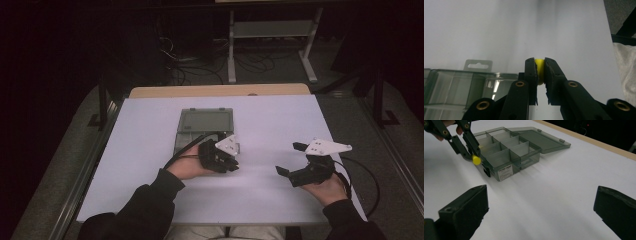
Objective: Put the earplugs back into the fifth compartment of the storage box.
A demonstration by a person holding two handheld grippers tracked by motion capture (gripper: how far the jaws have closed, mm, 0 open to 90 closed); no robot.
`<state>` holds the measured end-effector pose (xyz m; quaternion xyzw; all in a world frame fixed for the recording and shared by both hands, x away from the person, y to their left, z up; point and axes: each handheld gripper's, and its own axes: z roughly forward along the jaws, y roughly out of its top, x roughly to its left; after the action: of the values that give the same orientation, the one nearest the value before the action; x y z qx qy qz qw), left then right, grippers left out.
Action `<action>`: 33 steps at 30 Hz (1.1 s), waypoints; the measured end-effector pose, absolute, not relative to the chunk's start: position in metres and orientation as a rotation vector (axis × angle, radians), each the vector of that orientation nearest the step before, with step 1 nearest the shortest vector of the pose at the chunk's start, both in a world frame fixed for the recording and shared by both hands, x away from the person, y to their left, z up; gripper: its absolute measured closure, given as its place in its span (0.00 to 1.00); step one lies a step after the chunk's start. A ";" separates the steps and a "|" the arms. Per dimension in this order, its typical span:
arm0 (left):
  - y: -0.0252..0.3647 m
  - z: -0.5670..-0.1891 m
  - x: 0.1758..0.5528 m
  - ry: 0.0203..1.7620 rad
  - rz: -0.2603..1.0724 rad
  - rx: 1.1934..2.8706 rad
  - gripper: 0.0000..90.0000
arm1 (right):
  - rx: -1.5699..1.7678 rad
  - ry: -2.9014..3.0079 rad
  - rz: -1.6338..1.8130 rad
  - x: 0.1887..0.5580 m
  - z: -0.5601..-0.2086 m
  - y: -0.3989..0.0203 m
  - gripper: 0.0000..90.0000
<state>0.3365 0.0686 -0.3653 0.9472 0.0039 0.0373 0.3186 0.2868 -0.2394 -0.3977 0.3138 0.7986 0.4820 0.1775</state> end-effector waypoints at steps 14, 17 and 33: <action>0.114 -0.350 0.341 0.112 0.171 2.473 0.90 | 0.887 2.259 1.363 0.287 -0.397 -0.240 0.00; 0.128 -0.348 0.342 0.145 0.184 2.466 0.90 | 0.887 2.260 1.362 0.287 -0.398 -0.240 0.00; 0.198 -0.353 0.351 0.339 0.244 2.423 0.90 | 0.895 2.263 1.354 0.287 -0.398 -0.239 0.00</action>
<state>0.3511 0.1982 -0.3532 0.9285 0.1298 0.0935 0.3351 0.2871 -0.2389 -0.3984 0.3161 0.7998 0.4785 0.1774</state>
